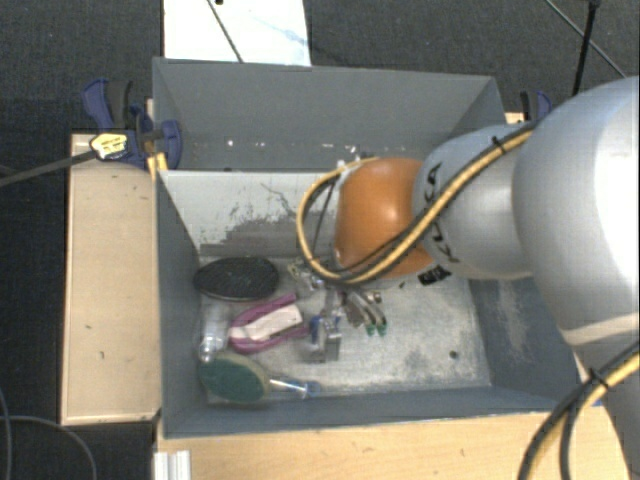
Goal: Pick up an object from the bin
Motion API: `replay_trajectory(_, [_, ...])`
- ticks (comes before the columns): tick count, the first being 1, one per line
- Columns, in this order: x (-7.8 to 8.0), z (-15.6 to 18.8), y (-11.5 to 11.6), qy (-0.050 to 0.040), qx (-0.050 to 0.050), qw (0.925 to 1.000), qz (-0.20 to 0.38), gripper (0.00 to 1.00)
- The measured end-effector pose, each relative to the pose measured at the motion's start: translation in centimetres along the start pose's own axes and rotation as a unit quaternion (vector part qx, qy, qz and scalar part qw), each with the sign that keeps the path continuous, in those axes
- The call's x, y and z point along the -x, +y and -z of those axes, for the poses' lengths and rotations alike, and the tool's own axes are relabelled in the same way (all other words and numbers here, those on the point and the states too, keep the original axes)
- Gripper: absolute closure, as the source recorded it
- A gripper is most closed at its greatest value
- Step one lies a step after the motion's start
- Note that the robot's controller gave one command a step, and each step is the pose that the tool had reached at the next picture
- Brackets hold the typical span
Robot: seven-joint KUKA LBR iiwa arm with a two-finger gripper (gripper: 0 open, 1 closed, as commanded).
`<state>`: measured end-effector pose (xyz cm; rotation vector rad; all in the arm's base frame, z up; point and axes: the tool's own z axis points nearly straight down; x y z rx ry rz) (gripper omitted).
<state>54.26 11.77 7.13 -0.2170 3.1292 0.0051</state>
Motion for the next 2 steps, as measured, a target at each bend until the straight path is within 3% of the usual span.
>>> replay_trajectory(1, [0.0,0.0,-0.2,0.0005,-0.001,1.0000,-0.004,1.00])
replay_trajectory(2, [0.9,13.7,-1.1,-0.0032,-0.001,0.9998,-0.021,1.00])
